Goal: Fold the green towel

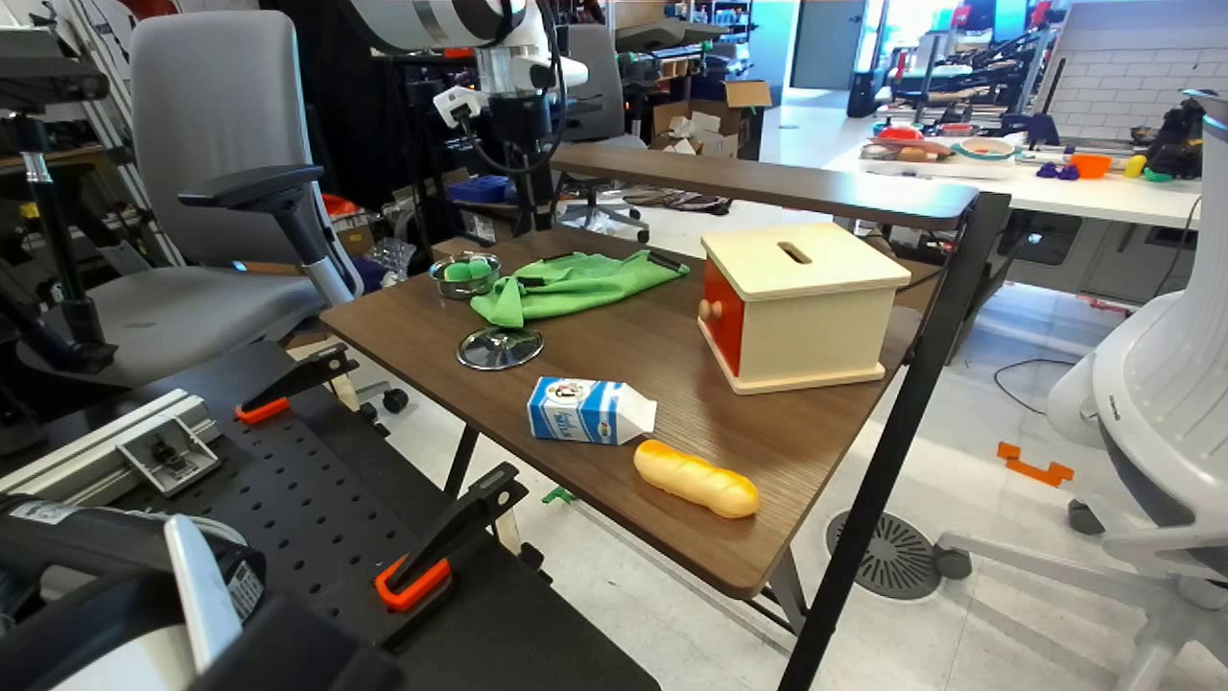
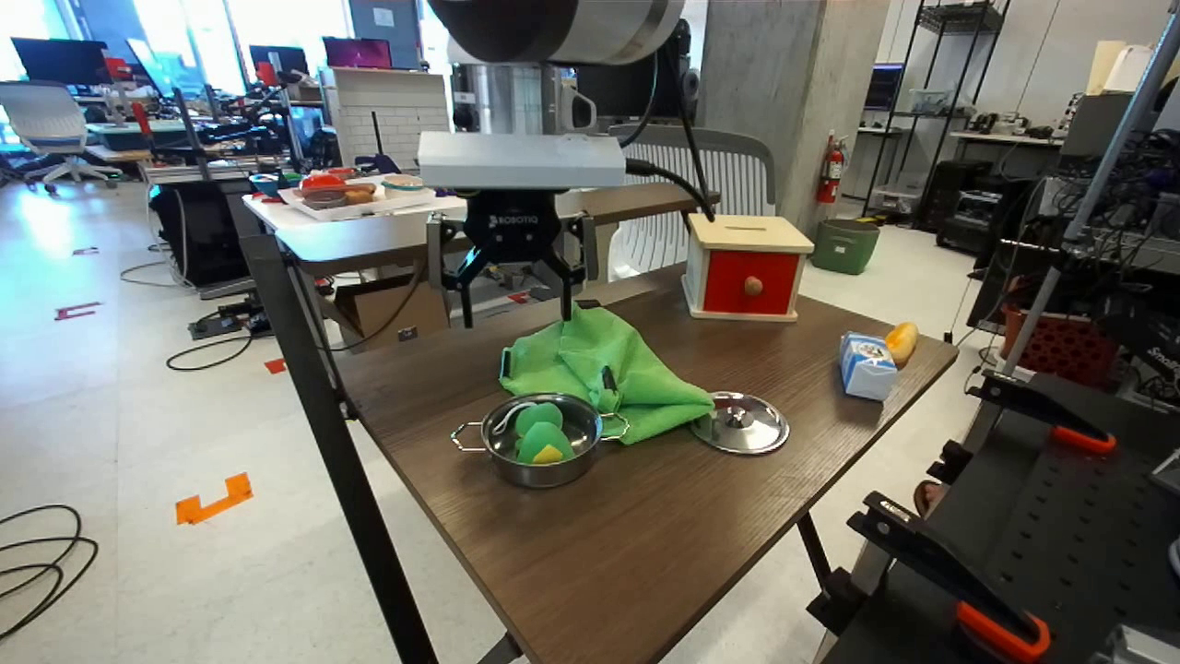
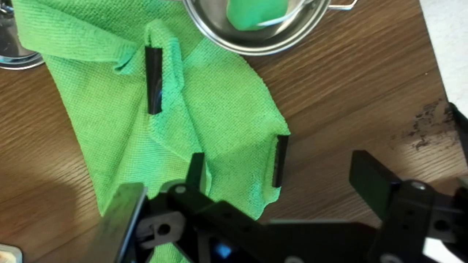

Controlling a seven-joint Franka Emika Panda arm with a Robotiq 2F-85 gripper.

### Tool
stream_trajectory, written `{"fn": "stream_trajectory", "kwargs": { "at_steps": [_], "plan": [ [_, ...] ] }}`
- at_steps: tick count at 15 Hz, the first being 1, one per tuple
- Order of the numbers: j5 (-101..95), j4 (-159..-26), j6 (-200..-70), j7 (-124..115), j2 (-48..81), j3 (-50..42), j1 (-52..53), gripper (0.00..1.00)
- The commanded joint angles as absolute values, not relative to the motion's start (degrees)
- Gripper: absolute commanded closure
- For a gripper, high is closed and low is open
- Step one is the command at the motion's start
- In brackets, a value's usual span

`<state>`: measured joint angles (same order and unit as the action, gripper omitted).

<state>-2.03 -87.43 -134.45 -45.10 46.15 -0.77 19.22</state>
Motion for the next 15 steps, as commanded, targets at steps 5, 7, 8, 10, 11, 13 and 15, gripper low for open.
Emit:
{"fn": "stream_trajectory", "kwargs": {
  "at_steps": [5,7,8,10,11,13,15],
  "plan": [
    [-3.2,-79.7,-131.1,-46.5,53.8,-2.7,21.5,0.00],
    [-3.5,-78.1,-130.5,-46.4,55.5,-3.0,21.8,0.00],
    [-3.4,-77.2,-130.1,-46.3,56.4,-2.9,21.8,0.00],
    [-4.0,-75.6,-128.7,-46.3,57.8,-3.1,22.1,0.00],
    [-4.2,-74.6,-128.0,-46.6,58.5,-3.3,22.2,0.25],
    [-4.5,-73.2,-127.0,-46.7,59.2,-3.7,22.6,0.34],
    [-4.5,-72.1,-125.8,-46.5,59.2,-3.7,22.7,0.51]
  ]
}}
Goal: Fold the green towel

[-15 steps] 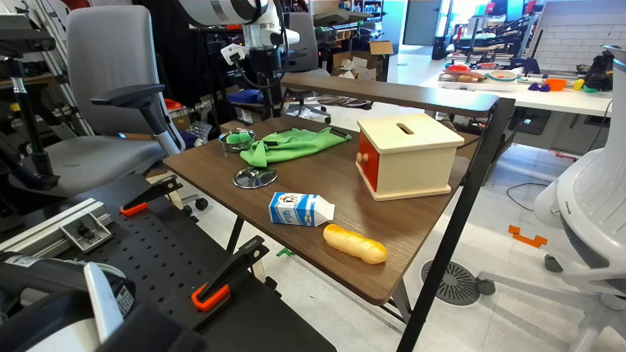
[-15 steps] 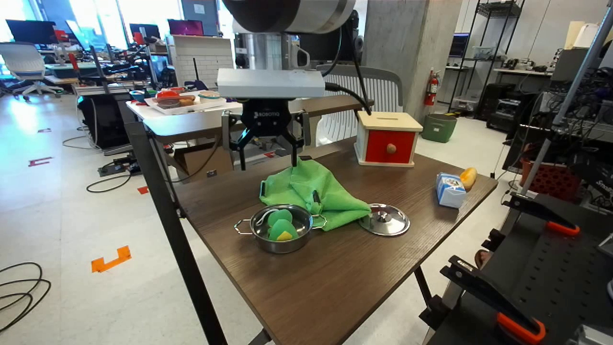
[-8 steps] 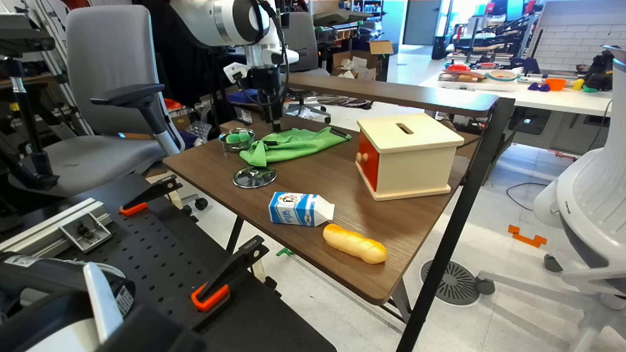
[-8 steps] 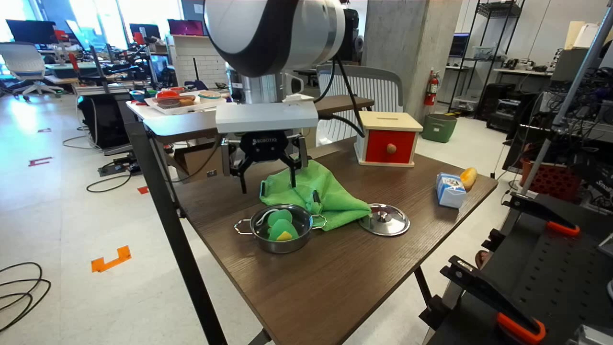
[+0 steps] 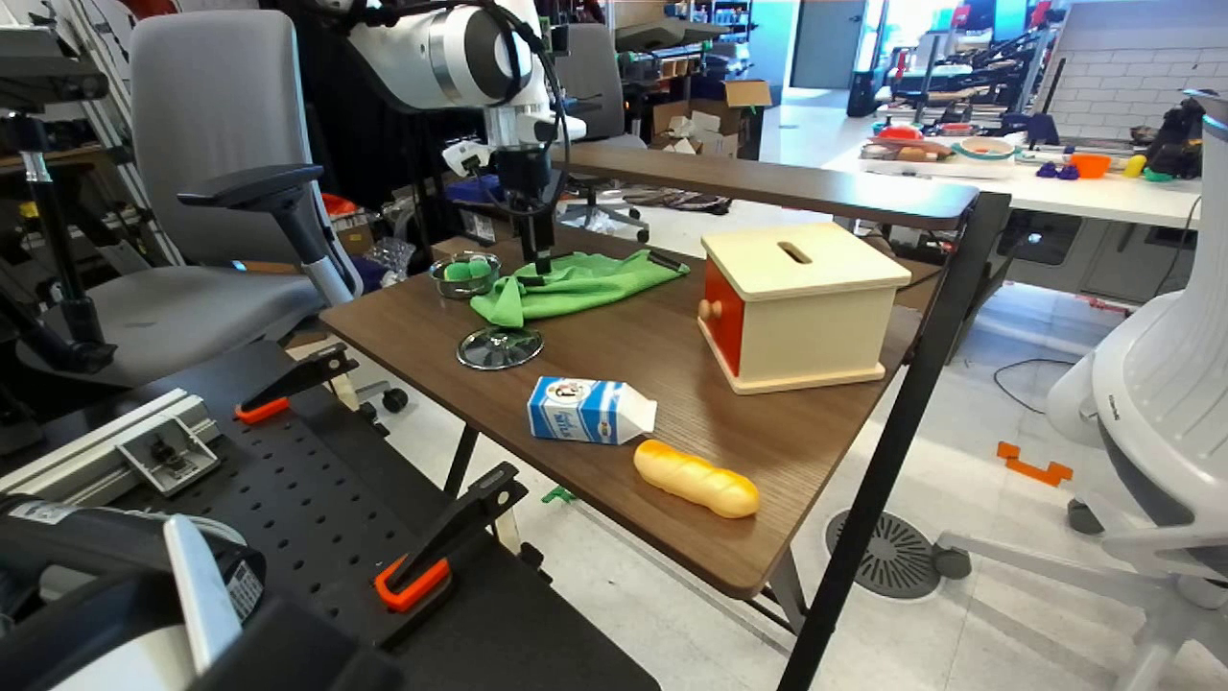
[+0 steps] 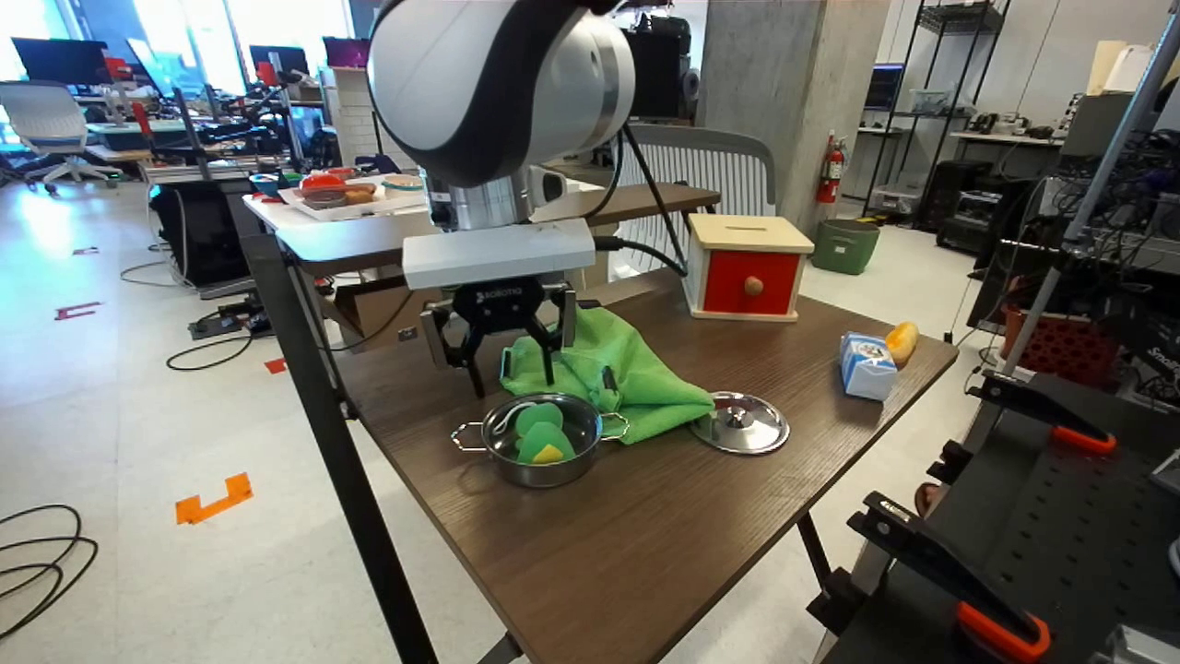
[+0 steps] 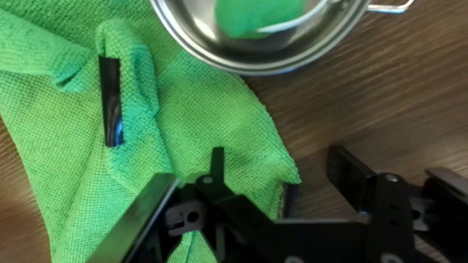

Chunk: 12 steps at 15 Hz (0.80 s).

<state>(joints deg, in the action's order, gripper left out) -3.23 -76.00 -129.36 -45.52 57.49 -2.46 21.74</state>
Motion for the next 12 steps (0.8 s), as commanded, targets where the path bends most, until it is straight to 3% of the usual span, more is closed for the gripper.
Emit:
{"fn": "stream_trajectory", "kwargs": {
  "at_steps": [1,6,12],
  "plan": [
    [-4.5,-71.7,-125.4,-46.2,59.1,-3.5,22.7,0.59],
    [-6.3,-71.4,-124.4,-45.8,58.4,-3.9,22.8,0.97],
    [-8.4,-72.0,-124.7,-45.7,56.6,-4.8,22.6,1.00]
  ]
}}
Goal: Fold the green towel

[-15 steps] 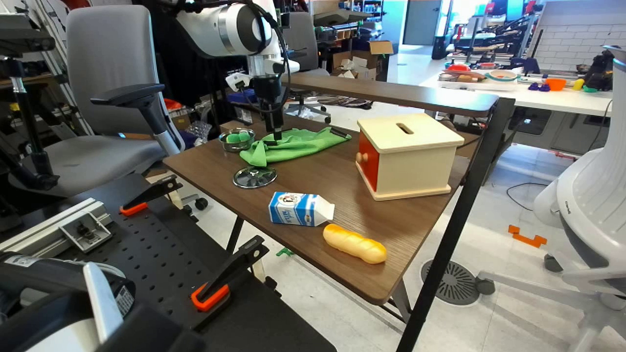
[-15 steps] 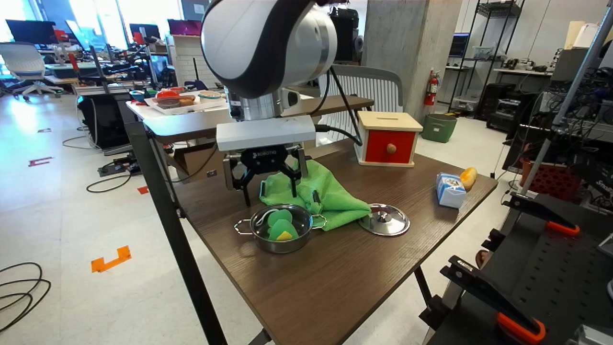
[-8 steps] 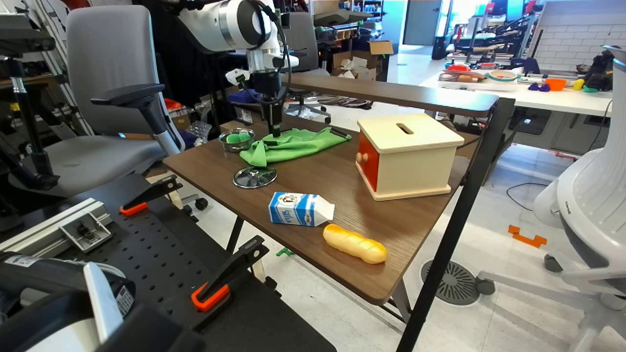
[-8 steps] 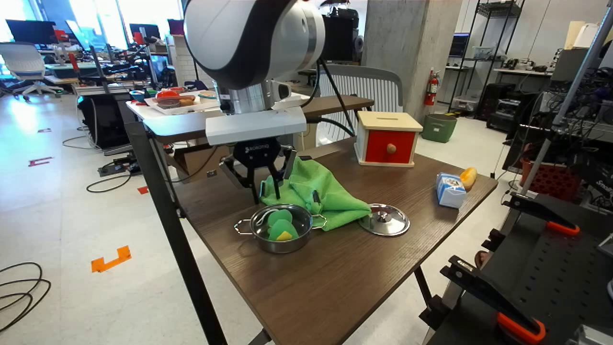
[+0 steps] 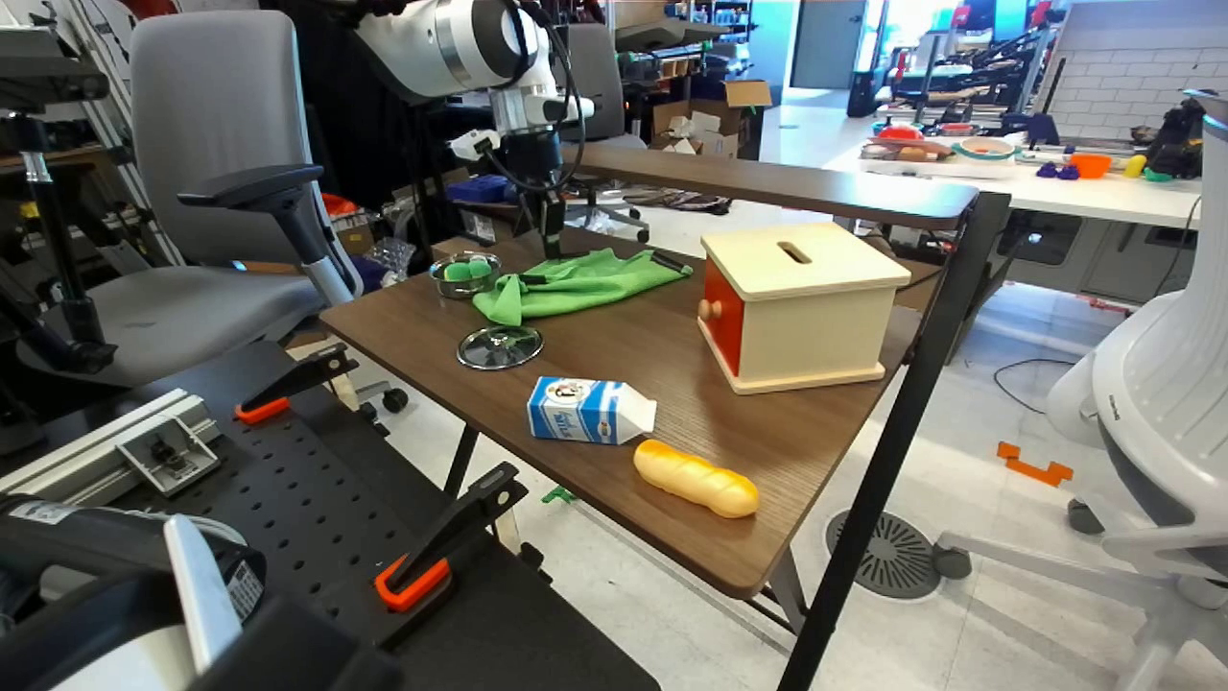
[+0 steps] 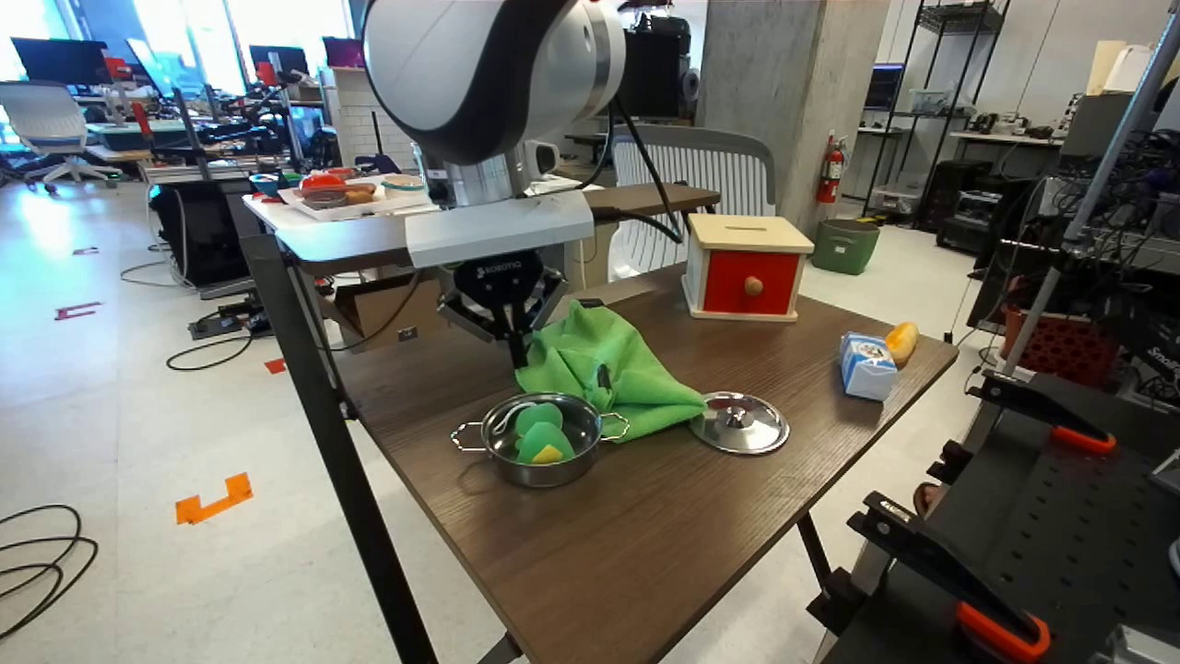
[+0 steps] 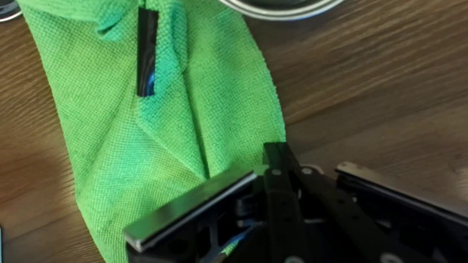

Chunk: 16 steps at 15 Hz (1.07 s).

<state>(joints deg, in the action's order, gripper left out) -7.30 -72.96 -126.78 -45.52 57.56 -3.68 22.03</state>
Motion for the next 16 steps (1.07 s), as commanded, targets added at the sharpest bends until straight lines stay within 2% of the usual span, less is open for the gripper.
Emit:
{"fn": "stream_trajectory", "kwargs": {
  "at_steps": [1,9,16],
  "plan": [
    [-8.8,-72.0,-124.7,-45.7,56.3,-5.0,22.7,1.00],
    [-10.9,-74.7,-125.2,-45.3,53.1,-5.4,22.7,1.00],
    [-12.1,-84.1,-125.0,-44.0,44.2,-6.1,22.0,1.00]
  ]
}}
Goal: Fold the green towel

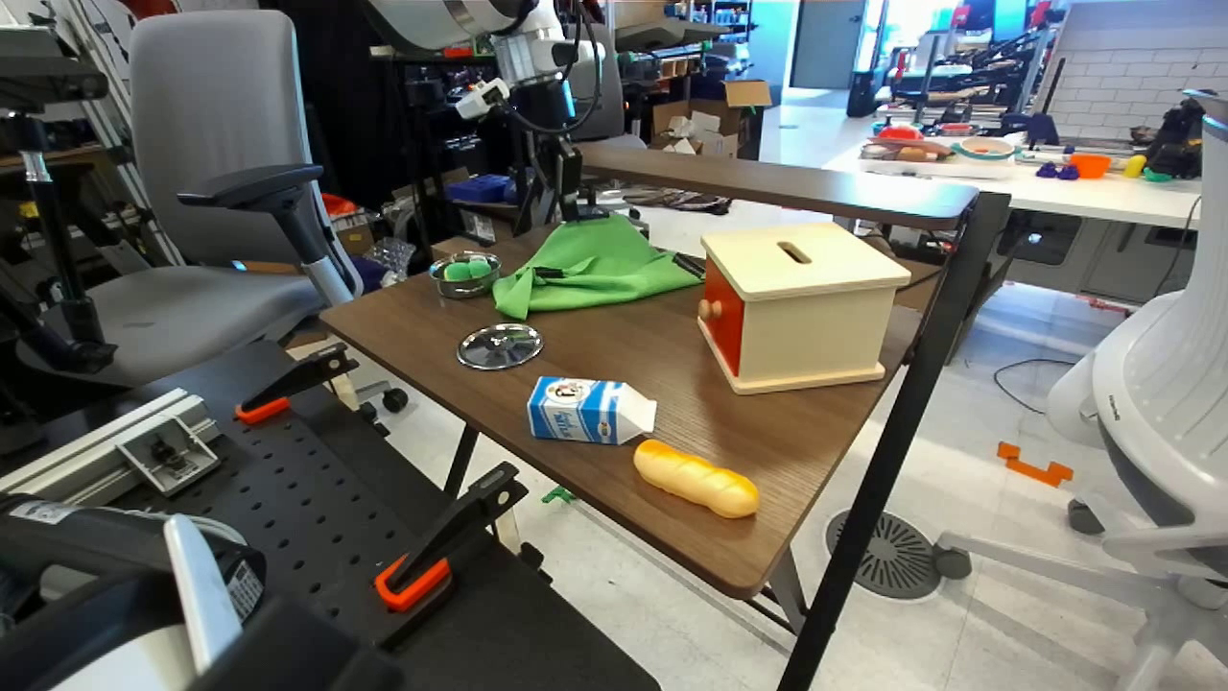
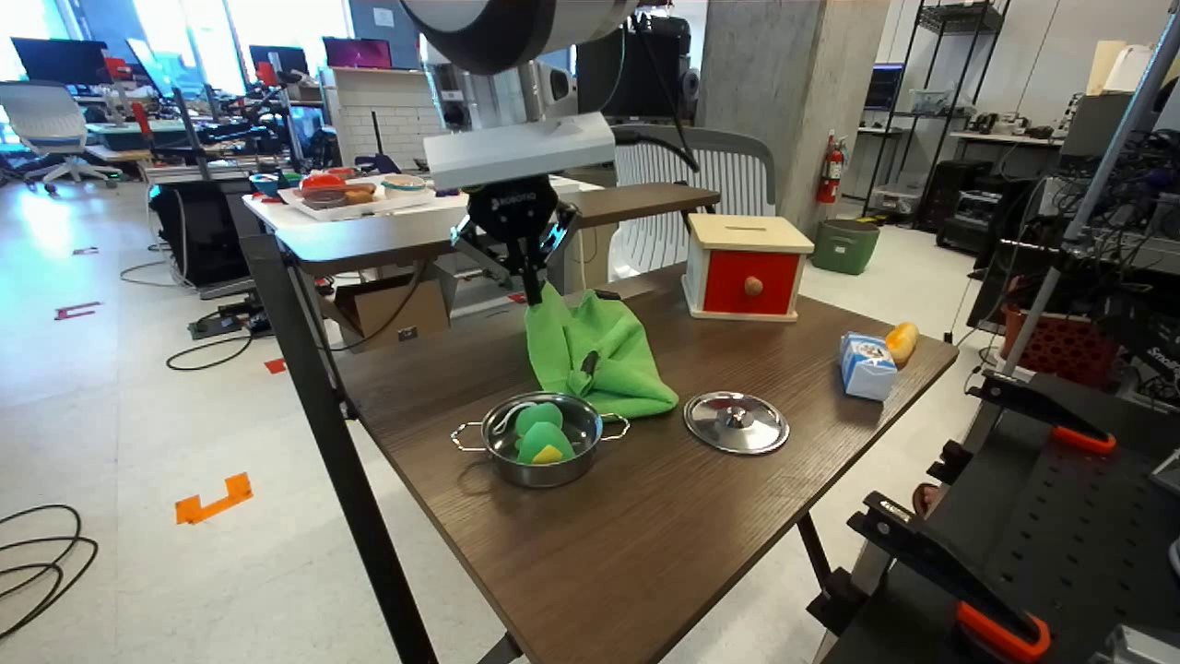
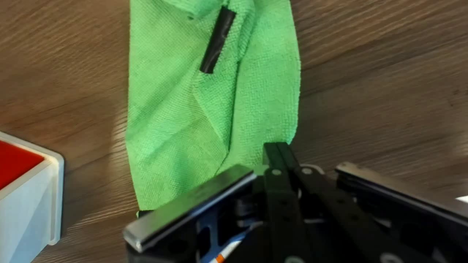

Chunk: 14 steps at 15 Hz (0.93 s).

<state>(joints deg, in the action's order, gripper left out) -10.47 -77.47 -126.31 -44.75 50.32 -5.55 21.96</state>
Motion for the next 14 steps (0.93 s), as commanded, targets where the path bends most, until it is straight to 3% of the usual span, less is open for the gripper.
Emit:
{"fn": "stream_trajectory", "kwargs": {
  "at_steps": [1,14],
  "plan": [
    [-12.7,-86.1,-124.8,-44.0,42.6,-6.2,21.9,1.00],
    [-17.2,-112.4,-126.9,-44.9,29.5,-5.3,19.3,1.00]
  ]
}}
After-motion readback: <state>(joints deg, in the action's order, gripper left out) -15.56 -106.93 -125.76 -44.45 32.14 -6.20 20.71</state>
